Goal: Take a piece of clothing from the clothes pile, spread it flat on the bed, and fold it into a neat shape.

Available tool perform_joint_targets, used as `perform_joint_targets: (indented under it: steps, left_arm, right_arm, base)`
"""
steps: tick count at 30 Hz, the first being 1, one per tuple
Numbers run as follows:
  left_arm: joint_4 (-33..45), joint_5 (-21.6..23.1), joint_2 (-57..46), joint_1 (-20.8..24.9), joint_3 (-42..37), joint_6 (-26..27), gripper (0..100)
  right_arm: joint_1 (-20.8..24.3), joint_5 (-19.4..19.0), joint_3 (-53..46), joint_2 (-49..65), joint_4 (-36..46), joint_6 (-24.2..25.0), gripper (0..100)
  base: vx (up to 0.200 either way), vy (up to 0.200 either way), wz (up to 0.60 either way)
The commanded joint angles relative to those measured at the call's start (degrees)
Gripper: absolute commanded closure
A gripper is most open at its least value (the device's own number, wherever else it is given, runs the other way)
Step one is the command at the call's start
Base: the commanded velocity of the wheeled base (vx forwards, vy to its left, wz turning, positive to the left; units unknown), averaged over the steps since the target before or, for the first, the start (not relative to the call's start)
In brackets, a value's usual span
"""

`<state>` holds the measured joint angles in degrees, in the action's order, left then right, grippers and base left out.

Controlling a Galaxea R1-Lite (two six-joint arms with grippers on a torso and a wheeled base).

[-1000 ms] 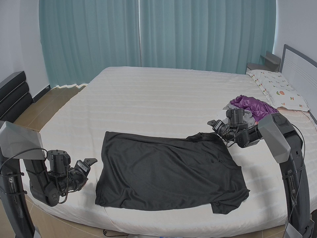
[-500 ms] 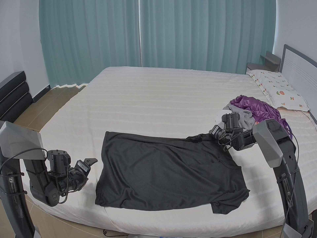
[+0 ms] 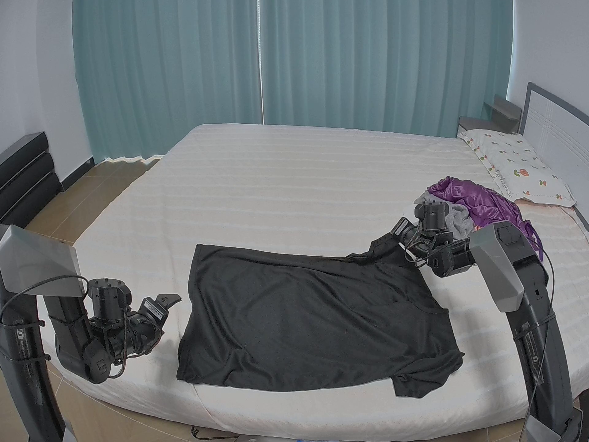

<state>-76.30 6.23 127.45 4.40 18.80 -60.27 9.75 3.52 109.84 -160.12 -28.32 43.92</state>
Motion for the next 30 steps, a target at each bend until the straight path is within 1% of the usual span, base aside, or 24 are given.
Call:
perform_joint_targets:
  steps: [1, 2, 3, 6, 7, 11, 14, 16, 17, 18, 19, 21, 25, 30]
  left_arm:
    - [0.01, 0.01, 0.08, -0.01, 0.01, -0.02, 0]
    - [0.01, 0.01, 0.08, -0.01, 0.01, -0.02, 0]
    - [-0.08, 0.01, 0.08, -0.01, 0.01, -0.02, 0]
    - [0.01, 0.01, 0.16, -0.01, 0.01, -0.02, 0]
    - [0.01, 0.01, 0.08, -0.01, 0.01, -0.02, 0]
    - [-0.08, -0.08, 0.25, -0.01, 0.01, -0.02, 0]
    - [-0.16, -0.08, 0.43, -0.01, 0.01, 0.07, 0]
    - [-0.25, -0.08, 0.43, -0.01, 0.01, 0.15, 0]
    - [-0.25, -0.08, 0.43, -0.01, 0.10, 0.15, 0]
    - [-0.16, -0.08, 0.43, -0.01, 0.01, 0.50, 0]
    - [-0.25, -0.08, 0.43, -0.01, 0.01, 0.59, 0]
    - [-0.16, -0.08, 0.43, -0.01, 0.01, 0.59, 0]
    - [-0.25, -0.08, 0.43, -0.01, 0.01, 0.59, 0]
    - [-0.25, 0.01, 0.43, -0.01, 0.01, 0.59, 0]
  right_arm:
    - [0.00, 0.43, 0.90, 0.34, -0.86, -0.15, 100]
    - [0.00, 0.43, 0.90, 0.34, -0.86, -0.15, 100]
    - [-0.26, 0.43, 1.87, 0.16, -2.09, -0.24, 0]
    - [-0.52, 0.87, 4.68, -1.24, -4.82, -0.42, 0]
    - [-0.52, 1.66, 4.75, -2.47, -5.61, -0.59, 0]
    - [-0.44, 1.75, 4.24, -2.47, -5.61, -0.68, 0]
    - [-0.44, 0.96, 0.38, -0.28, -5.61, -0.42, 0]
    - [-0.08, -0.89, -3.49, 2.62, -5.34, 0.02, 0]
    - [-0.08, -0.97, -3.67, 2.80, -5.34, 0.02, 0]
    - [0.09, -2.91, -7.53, 5.70, -4.82, 0.11, 0]
    - [0.09, -3.17, -8.15, 6.14, -4.73, 0.11, 0]
    - [0.35, -5.37, -12.89, 8.95, -3.23, 0.02, 0]
    - [0.71, -5.98, -14.48, 9.48, -0.77, 0.11, 0]
    - [1.67, -6.25, -13.68, 8.51, 3.53, 0.73, 0]
  base:
    - [0.000, 0.000, 0.00]
    - [0.000, 0.000, 0.00]
    - [0.000, 0.000, 0.00]
    - [0.000, 0.000, 0.00]
    - [0.000, 0.000, 0.00]
    - [0.000, 0.000, 0.00]
    - [0.000, 0.000, 0.00]
    - [0.000, 0.000, 0.00]
    - [0.000, 0.000, 0.00]
    - [0.000, 0.000, 0.00]
    - [0.000, 0.000, 0.00]
    - [0.000, 0.000, 0.00]
    - [0.000, 0.000, 0.00]
    - [0.000, 0.000, 0.00]
